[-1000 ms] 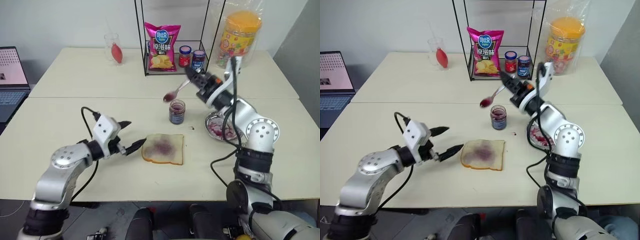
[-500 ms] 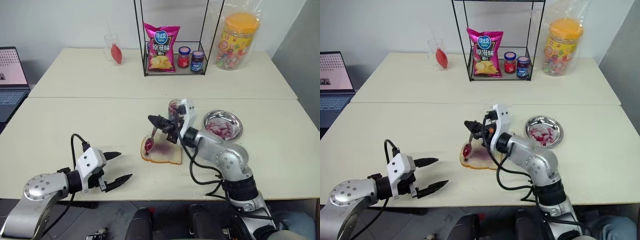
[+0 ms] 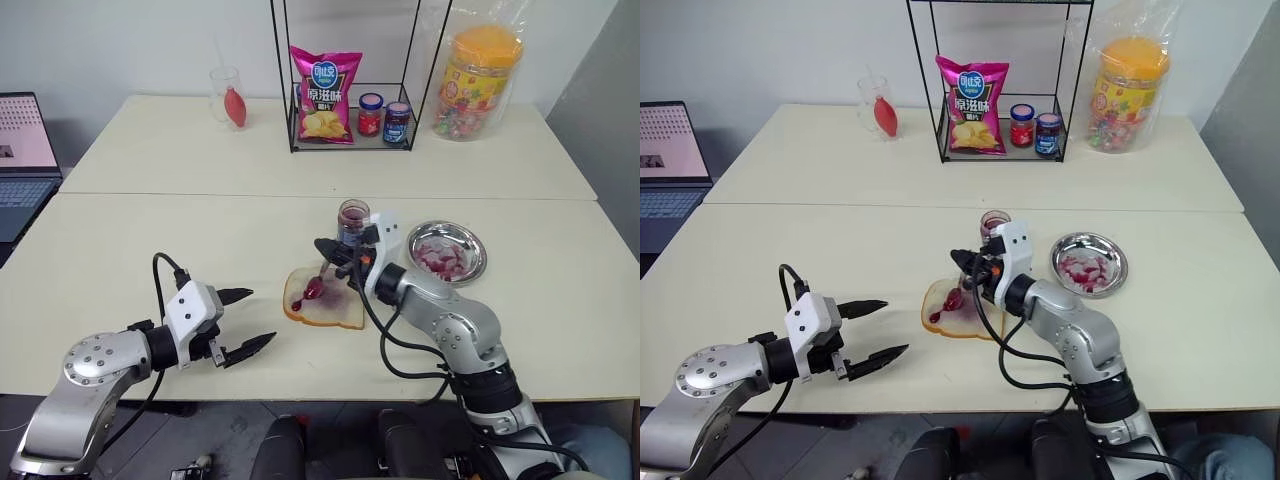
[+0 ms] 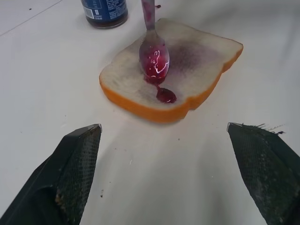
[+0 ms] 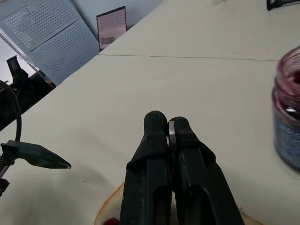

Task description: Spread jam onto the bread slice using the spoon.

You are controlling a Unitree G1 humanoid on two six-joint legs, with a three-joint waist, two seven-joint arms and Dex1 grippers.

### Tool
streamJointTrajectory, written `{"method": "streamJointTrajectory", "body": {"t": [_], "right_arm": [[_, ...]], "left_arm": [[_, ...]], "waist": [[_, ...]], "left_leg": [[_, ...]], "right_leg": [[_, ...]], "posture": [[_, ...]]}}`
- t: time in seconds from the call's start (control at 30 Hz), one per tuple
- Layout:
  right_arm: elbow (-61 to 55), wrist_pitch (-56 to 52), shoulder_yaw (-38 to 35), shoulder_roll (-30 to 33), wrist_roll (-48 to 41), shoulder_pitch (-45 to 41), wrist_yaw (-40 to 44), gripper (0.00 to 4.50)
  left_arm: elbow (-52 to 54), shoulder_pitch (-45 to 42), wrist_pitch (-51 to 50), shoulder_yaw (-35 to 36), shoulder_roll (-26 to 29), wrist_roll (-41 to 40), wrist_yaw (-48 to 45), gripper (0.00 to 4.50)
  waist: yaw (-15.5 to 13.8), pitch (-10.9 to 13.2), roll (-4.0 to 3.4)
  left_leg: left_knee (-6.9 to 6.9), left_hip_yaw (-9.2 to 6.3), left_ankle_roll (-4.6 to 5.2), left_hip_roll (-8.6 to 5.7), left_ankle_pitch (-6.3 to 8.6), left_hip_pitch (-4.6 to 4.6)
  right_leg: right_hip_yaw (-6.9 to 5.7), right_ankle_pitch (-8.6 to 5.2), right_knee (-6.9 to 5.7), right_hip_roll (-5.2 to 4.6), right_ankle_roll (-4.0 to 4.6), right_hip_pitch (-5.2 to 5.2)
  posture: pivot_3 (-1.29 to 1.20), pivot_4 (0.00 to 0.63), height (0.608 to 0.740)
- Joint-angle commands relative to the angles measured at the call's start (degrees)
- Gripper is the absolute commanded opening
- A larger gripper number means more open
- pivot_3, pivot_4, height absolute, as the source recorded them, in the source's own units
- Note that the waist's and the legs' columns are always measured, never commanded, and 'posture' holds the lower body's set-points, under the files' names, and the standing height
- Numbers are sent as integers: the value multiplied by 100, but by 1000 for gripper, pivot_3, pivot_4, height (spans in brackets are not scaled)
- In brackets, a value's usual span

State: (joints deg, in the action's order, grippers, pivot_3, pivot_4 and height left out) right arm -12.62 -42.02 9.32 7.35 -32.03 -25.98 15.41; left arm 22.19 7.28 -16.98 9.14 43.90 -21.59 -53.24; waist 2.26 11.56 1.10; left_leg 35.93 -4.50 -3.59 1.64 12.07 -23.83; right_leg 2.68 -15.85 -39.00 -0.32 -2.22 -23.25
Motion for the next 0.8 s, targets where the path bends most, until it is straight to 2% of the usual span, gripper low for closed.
{"method": "streamJointTrajectory", "body": {"t": [0.03,0.23,0.47,0.8], "right_arm": [[-436,-163,-491,257,-49,-30,-67,30],[-856,-701,-772,33,-622,-152,-164,30],[-515,-1034,-755,-857,-1030,-247,-410,30],[436,-804,-545,-1205,-706,-207,-288,30]], "left_arm": [[39,-60,101,18,-5,0,3,4500],[-26,-68,185,48,-7,42,2,4500],[-86,0,256,162,2,-28,-38,4500],[-35,159,341,197,18,-98,-115,4500]], "waist": [[-20,0,0],[-19,0,0],[29,0,-1],[52,0,0]], "left_leg": [[1,0,0,0,0,0],[-4,0,0,8,0,1],[-12,-1,0,15,0,3],[-10,0,0,13,0,2]], "right_leg": [[1,1,0,0,0,0],[0,-1,-1,8,7,-2],[-1,-4,-2,15,12,-5],[-1,-2,-2,13,13,-5]], "posture": [[0,150,740],[0,150,740],[0,150,740],[0,150,740]]}}
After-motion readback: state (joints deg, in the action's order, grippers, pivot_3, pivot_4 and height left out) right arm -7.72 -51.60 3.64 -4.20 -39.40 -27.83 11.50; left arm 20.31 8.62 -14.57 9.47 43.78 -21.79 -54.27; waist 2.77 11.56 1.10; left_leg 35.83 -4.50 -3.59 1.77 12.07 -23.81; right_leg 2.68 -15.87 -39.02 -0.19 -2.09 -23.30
